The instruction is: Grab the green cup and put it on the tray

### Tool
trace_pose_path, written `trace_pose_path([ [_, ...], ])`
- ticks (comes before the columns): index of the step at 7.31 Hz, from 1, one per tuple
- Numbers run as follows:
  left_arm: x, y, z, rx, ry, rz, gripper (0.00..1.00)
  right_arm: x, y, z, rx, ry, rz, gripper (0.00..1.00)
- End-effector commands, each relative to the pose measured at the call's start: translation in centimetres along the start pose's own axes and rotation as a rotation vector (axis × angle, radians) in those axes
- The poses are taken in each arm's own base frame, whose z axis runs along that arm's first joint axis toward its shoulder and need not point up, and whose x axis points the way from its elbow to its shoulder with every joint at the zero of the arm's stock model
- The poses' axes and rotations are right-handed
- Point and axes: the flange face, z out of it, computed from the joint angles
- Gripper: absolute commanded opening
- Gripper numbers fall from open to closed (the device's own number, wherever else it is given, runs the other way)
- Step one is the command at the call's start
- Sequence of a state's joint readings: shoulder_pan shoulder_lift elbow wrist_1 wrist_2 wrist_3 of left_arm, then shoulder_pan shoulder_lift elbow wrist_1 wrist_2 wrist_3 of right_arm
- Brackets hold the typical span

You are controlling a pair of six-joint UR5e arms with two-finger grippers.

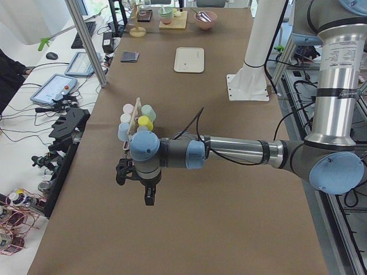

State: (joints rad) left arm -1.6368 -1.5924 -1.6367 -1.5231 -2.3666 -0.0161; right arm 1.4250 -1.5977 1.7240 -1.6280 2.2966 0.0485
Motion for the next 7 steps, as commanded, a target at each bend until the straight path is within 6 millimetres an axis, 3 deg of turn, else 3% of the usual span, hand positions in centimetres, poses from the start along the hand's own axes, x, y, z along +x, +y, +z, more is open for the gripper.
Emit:
trace_pose_path([
  [1, 1.7, -0.5, -1.6, 0.026, -0.004, 0.023, 0.98, 0.0, 0.0, 0.0, 0.000, 0.002, -0.001, 1.00],
  [2, 2.9, -0.5, -2.7, 0.045, -0.005, -0.031, 0.98, 0.3, 0.0, 0.4, -0.008, 0.004, 0.010, 1.00],
  [4, 8.3, 0.2, -6.4, 0.089, 0.012, -0.132, 0.98, -1.3, -0.3, -1.3, 0.026, -0.006, 0.015, 1.00],
  [5, 12.7, 2.0, -9.3, 0.072, 0.010, -0.119, 0.98, -2.7, -0.4, -2.2, 0.041, -0.032, 0.053, 1.00],
  [6, 18.3, 3.6, -10.2, 0.036, 0.009, -0.063, 0.98, -4.5, -0.5, -2.4, 0.037, -0.070, 0.099, 1.00],
  [7, 24.8, 2.9, -9.2, 0.016, 0.028, 0.049, 0.98, -7.5, -0.4, -2.6, 0.033, -0.087, 0.122, 1.00],
])
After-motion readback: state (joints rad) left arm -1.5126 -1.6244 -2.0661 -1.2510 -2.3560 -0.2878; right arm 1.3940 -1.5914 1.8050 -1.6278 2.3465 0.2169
